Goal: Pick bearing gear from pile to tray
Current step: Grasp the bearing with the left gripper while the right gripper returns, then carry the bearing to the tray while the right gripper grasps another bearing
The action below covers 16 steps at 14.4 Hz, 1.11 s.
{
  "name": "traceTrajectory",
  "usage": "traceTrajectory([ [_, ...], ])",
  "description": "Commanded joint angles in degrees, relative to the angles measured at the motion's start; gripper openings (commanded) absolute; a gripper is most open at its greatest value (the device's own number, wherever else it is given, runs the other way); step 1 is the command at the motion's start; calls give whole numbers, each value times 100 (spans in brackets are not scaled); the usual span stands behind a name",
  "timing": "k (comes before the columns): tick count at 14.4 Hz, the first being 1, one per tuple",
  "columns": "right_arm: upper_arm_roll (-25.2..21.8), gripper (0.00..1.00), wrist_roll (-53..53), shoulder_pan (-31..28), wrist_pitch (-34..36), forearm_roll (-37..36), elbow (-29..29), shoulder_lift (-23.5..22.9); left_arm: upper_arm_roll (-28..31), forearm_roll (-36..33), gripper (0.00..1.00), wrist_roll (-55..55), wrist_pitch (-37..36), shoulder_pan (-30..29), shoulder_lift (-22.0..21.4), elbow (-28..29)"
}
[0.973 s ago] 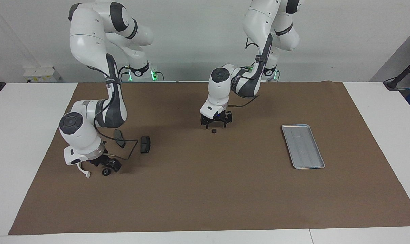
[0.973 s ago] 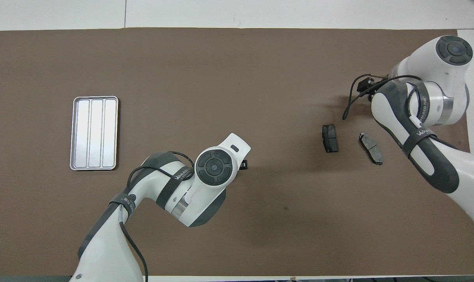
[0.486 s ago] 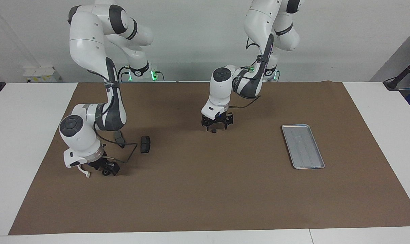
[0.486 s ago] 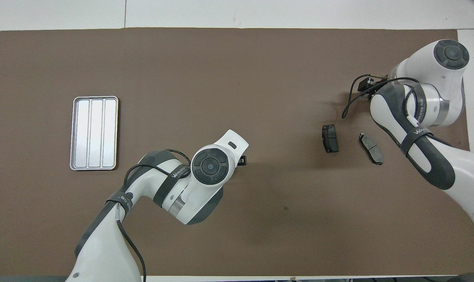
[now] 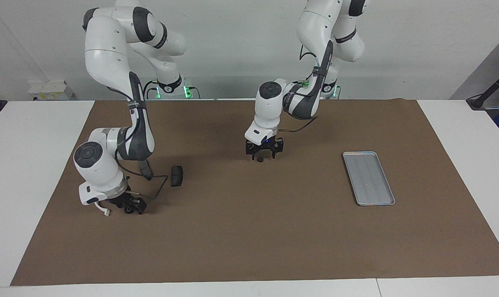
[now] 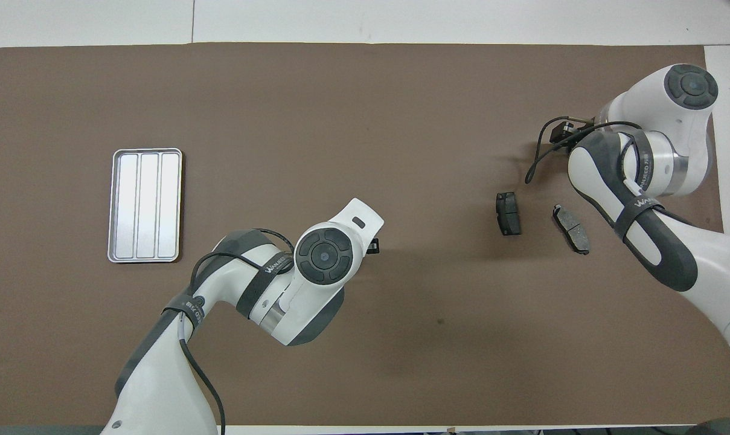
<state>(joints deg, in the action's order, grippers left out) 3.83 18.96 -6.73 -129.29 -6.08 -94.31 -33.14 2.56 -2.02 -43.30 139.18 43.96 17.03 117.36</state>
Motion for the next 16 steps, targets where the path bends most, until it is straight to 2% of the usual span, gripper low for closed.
traceTrajectory([
  [1, 74, 67, 143, -83, -140, -174, -53, -17, 25, -115, 87, -12, 74, 8, 10, 6],
  [4, 74, 41, 143, -83, -114, -174, -53, -8, 25, -158, 81, -21, 127, 8, 80, -2],
  [6, 74, 31, 143, -75, -96, -174, -53, -8, 25, -159, 74, -38, 153, 8, 107, 6],
  [7, 74, 20, 126, -83, -79, -174, -53, -8, 25, -159, 68, -47, 153, 16, 107, 6],
  [8, 74, 8, 117, -83, -70, -174, -53, -8, 25, -159, 56, -56, 153, 16, 107, -2],
  [9, 74, 0, 99, -83, -61, -174, -44, -8, 25, -159, 43, -56, 162, 16, 116, -2],
  [11, 74, 0, 90, -83, -35, -183, -44, -8, 34, -159, 8, -47, 154, 16, 169, -2],
  [12, 74, 0, 64, -83, -26, -191, -44, 1, 34, -159, 0, -38, 153, 8, 169, -11],
  [16, 74, 0, -6, -83, 61, -306, 0, 1, 60, -203, 0, -3, 31, -19, 186, -212],
])
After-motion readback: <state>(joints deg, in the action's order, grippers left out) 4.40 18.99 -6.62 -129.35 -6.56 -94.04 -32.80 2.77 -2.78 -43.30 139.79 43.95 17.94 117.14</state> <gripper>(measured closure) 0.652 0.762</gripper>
